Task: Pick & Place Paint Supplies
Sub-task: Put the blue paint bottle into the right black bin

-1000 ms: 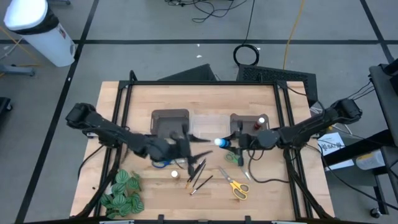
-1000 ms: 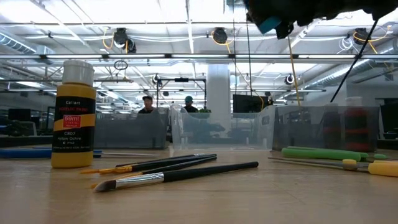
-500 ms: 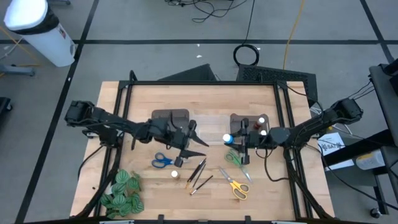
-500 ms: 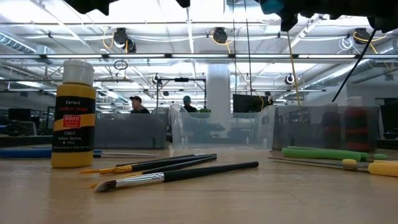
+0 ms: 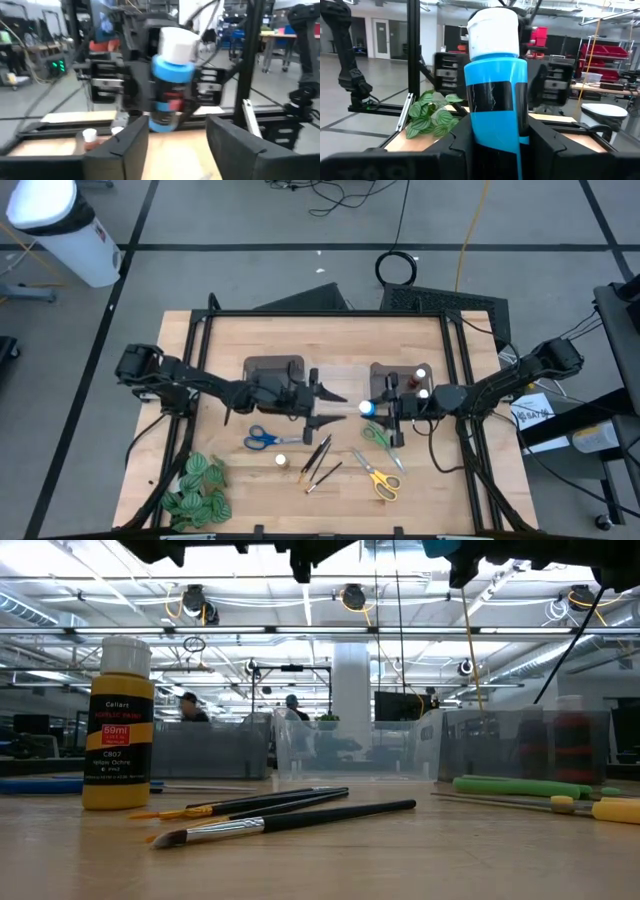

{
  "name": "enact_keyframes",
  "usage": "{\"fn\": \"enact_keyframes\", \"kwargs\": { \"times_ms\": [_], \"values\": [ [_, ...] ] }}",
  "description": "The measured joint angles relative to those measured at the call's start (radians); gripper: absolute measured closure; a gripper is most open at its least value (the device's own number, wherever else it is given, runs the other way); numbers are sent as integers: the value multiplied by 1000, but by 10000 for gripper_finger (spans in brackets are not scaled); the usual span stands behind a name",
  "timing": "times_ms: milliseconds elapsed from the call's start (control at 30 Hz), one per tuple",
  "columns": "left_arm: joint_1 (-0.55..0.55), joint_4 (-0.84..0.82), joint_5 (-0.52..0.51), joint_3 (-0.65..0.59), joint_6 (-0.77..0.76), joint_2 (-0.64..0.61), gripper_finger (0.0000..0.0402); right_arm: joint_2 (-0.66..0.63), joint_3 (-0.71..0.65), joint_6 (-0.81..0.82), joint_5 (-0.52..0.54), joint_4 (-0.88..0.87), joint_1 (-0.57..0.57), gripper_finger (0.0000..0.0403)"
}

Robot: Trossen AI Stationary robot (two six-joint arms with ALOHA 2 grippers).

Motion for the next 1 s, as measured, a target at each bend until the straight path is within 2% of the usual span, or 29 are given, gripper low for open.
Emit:
{"fn": "enact_keyframes", "kwargs": {
  "times_ms": [233, 400, 567, 767, 1000],
  "values": [
    [-19, -16, -84, 17, 88, 0, 99, 0, 0, 4, -1, 1, 0, 290],
    [-18, 8, -79, 17, 71, 0, 66, 23, 0, 4, -1, 48, 0, 293],
    [-14, 48, -66, 17, 59, -1, 61, 104, 0, -12, 8, 171, -1, 289],
    [-14, 120, -52, 17, 50, 37, 75, 210, 2, -30, 28, 360, -1, 293],
    [-7, 274, -53, 29, 91, 127, 87, 269, 29, -59, 28, 386, 0, 288]
  ]
}}
